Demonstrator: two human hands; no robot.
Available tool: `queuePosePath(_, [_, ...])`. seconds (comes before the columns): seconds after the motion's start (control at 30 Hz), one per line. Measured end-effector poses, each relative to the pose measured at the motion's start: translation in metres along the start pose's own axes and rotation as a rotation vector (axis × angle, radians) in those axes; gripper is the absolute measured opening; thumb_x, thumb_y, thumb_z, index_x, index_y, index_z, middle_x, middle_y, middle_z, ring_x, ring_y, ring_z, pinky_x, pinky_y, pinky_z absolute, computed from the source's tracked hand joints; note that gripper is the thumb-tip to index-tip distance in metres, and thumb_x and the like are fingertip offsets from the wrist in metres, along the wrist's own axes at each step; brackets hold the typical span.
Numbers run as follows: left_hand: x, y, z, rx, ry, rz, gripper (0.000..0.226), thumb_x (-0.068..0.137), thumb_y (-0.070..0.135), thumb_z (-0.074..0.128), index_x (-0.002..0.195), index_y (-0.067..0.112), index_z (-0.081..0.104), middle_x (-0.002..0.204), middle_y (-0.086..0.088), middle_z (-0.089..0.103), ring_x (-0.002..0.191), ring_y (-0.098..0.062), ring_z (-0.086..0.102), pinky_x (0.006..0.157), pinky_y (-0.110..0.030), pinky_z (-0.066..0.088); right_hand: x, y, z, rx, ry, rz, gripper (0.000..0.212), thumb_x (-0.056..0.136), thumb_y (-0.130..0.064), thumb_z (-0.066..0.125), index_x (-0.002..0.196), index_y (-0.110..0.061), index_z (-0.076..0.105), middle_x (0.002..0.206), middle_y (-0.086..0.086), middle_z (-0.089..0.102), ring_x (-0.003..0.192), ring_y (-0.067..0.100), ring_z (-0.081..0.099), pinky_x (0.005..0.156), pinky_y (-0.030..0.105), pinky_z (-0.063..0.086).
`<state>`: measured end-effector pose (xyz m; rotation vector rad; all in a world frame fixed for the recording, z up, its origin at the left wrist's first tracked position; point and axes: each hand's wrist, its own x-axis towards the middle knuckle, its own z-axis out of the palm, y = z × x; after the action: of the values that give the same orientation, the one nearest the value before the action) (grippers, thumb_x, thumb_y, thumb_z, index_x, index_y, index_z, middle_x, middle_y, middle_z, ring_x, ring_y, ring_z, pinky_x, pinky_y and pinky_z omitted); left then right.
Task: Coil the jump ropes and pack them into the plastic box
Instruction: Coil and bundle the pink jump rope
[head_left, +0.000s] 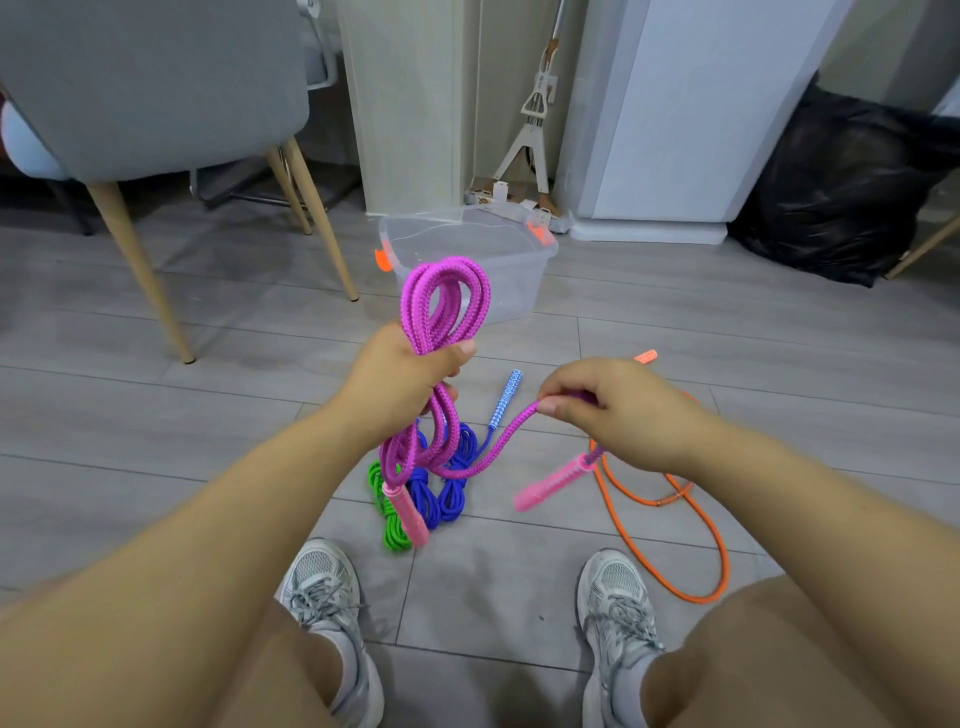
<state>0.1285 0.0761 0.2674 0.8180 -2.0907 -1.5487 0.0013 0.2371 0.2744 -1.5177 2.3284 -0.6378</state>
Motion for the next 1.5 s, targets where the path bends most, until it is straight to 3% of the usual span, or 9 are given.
queuePosePath(0.17, [0.0,-0.002,0.005,-0.112,-0.094,-0.043,0.016,0.089,0.016,0.062,0.076,0.012,0.054,0.072,-0.007,0.057,0.05,-0.008,0.065,0.049,-0.021,0.05,0.012,-0.019,0.004,0.003,0.022,-0.077,0.02,0.092,-0.028,0.055,0.099,-0.015,0.068,0.092,-0.001,0.064,0.087,0.015,0.055,0.077,0.027,0.041])
queuePosePath(0.37, [-0.007,0.002,0.01,-0.191,-0.153,-0.059,0.017,0.092,0.011,0.055,0.09,-0.005,0.06,0.072,-0.017,0.059,0.05,-0.015,0.062,0.049,-0.02,0.052,0.022,-0.033,0.01,0.018,0.066,-0.117,0.019,0.092,-0.028,0.055,0.098,-0.016,0.069,0.083,-0.007,0.056,0.082,0.011,0.052,0.071,0.025,0.037])
queuePosePath(0.53, [-0.01,0.005,0.009,-0.211,-0.131,-0.064,0.017,0.092,0.014,0.056,0.079,0.004,0.06,0.057,-0.004,0.059,0.044,-0.012,0.057,0.046,-0.021,0.049,0.026,-0.033,0.01,0.044,0.088,-0.083,0.019,0.092,-0.03,0.054,0.092,-0.018,0.068,0.074,-0.011,0.058,0.076,0.014,0.053,0.067,0.021,0.039])
queuePosePath(0.67, [-0.007,0.004,0.004,-0.188,-0.11,-0.093,0.016,0.093,0.015,0.056,0.081,0.004,0.055,0.068,-0.009,0.057,0.043,-0.009,0.062,0.046,-0.021,0.05,0.023,-0.022,0.006,0.054,0.102,-0.008,0.019,0.087,-0.038,0.059,0.08,-0.022,0.064,0.066,-0.006,0.054,0.064,0.01,0.049,0.062,0.028,0.039])
queuePosePath(0.83, [-0.002,0.001,-0.002,-0.239,-0.053,-0.097,0.014,0.09,0.015,0.06,0.079,0.006,0.058,0.074,-0.008,0.059,0.062,-0.014,0.069,0.074,-0.043,0.055,0.012,-0.013,0.003,0.066,-0.193,0.106,0.026,0.077,-0.05,0.067,0.077,-0.025,0.07,0.048,-0.012,0.049,0.048,0.001,0.045,0.047,0.013,0.03])
queuePosePath(1.03, [-0.001,0.01,-0.008,-0.36,-0.027,-0.089,0.019,0.092,0.013,0.055,0.075,0.004,0.057,0.07,-0.006,0.057,0.063,-0.013,0.069,0.07,-0.037,0.051,0.008,0.006,0.004,-0.019,-0.365,0.217,0.025,0.09,-0.032,0.057,0.068,-0.022,0.064,0.054,-0.009,0.052,0.05,0.007,0.046,0.058,0.025,0.04])
queuePosePath(1.13, [0.001,0.011,-0.012,-0.382,-0.017,-0.093,0.019,0.093,0.014,0.054,0.076,0.005,0.056,0.072,-0.007,0.057,0.065,-0.014,0.07,0.069,-0.035,0.052,0.007,0.022,0.0,0.092,-0.369,0.322,0.022,0.092,-0.026,0.053,0.074,-0.015,0.06,0.067,-0.002,0.064,0.051,0.01,0.053,0.059,0.026,0.046])
queuePosePath(1.3, [-0.005,0.015,-0.007,-0.341,-0.06,-0.072,0.019,0.093,0.015,0.053,0.078,0.004,0.056,0.073,-0.008,0.057,0.067,-0.014,0.071,0.07,-0.036,0.052,0.001,0.02,0.008,0.345,-0.451,0.26,0.039,0.073,-0.055,0.067,0.069,-0.015,0.066,0.06,0.001,0.059,0.055,0.013,0.053,0.06,0.027,0.046])
queuePosePath(1.5, [-0.006,0.02,-0.004,-0.293,-0.071,-0.046,0.023,0.093,0.018,0.054,0.078,0.001,0.058,0.072,-0.01,0.06,0.075,-0.019,0.072,0.083,-0.049,0.048,0.006,0.021,-0.002,0.638,-0.227,0.278,0.038,0.06,-0.047,0.078,0.06,-0.017,0.055,0.06,0.002,0.053,0.06,0.018,0.055,0.061,0.023,0.045])
